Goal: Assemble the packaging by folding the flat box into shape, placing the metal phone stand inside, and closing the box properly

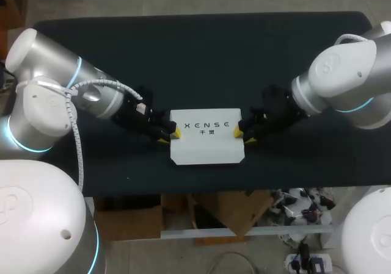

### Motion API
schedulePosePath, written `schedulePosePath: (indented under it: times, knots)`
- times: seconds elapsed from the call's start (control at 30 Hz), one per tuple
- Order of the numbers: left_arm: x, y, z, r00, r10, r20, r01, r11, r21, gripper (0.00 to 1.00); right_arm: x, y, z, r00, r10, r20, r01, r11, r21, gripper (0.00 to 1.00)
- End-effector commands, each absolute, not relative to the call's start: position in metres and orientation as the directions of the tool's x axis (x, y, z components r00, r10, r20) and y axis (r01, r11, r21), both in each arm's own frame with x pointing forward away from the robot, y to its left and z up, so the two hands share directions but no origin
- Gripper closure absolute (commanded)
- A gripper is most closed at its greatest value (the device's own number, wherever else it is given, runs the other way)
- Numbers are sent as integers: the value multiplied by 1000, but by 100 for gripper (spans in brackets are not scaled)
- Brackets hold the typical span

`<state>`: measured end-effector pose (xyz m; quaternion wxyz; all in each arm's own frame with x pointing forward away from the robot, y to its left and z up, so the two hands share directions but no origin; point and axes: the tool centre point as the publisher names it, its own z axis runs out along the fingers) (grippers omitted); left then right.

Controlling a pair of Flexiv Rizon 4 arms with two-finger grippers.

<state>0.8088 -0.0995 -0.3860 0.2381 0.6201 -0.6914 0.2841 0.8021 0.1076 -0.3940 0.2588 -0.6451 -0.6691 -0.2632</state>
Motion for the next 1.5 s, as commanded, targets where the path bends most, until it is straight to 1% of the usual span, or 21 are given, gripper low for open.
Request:
schedulePosePath:
  times: [0.03, 0.4, 0.57, 1.0, 1.5]
  knots:
    - [813, -111, -391, -118, -728, 676, -993, 80, -87, 56, 807, 118, -399, -36, 722, 690, 999, 37, 14, 58]
    - [814, -115, -389, -120, -718, 686, -991, 122, -46, 56, 809, 120, -396, -31, 727, 686, 999, 47, -4, 58]
    - [814, -115, -388, -95, -717, 691, -995, 93, -41, 56, 809, 120, -396, -25, 728, 686, 999, 47, -13, 58]
    - [809, -115, -378, -91, -704, 704, -996, 73, -55, 55, 809, 119, -395, 0, 718, 696, 998, 43, -45, 59]
    - [815, -117, -373, -43, -715, 698, -998, 59, -1, 55, 809, 117, -382, 29, 713, 700, 997, 34, -76, 60]
